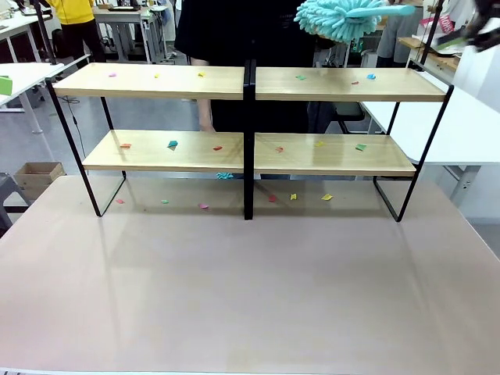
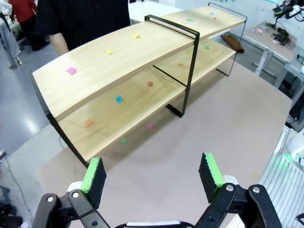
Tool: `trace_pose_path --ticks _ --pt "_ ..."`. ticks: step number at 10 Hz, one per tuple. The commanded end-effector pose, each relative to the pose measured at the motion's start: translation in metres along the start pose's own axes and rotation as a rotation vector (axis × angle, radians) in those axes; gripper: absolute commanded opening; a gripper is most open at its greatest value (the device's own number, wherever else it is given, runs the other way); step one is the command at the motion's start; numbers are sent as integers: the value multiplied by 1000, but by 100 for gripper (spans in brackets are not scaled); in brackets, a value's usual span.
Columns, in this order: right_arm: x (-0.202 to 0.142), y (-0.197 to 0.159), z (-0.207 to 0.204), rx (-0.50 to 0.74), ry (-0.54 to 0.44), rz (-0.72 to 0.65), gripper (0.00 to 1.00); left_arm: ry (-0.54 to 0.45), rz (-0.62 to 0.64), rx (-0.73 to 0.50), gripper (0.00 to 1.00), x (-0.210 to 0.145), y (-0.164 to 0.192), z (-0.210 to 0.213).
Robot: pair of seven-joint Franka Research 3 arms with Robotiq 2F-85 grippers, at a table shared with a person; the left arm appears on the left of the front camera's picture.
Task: Clean the shelves.
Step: Pick up the Duster when the human hands it over.
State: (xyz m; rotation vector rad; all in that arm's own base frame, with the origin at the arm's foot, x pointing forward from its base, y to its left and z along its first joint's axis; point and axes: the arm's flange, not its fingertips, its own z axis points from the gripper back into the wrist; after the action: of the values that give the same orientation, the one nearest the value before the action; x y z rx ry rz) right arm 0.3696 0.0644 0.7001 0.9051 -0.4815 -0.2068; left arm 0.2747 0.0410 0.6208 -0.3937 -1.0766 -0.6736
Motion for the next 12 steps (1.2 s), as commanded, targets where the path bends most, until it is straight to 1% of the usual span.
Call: trace_pose_path --ticks 1,3,4,5,7,8,11,12 --pt "29 16 -34 82 74 -183 100 4 7 1 100 -1 0 -1" --pt "37 9 -62 187 57 -307 100 4 7 1 100 -1 0 -1" --pt "41 4 -65 232 45 -344 100 4 7 1 100 -1 0 -1" --pt "47 -3 -68 278 72 -385 100 4 7 1 100 -1 0 -1" --pt "54 -16 -72 328 120 -455 100 4 7 1 100 -1 0 -1" --pt "55 -19 -74 333 140 -465 100 4 7 1 100 -1 0 -1" --pt "55 -23 -75 333 119 -475 100 4 7 1 100 -1 0 -1" --pt "54 -23 -75 311 92 -468 90 4 7 1 100 -1 0 -1"
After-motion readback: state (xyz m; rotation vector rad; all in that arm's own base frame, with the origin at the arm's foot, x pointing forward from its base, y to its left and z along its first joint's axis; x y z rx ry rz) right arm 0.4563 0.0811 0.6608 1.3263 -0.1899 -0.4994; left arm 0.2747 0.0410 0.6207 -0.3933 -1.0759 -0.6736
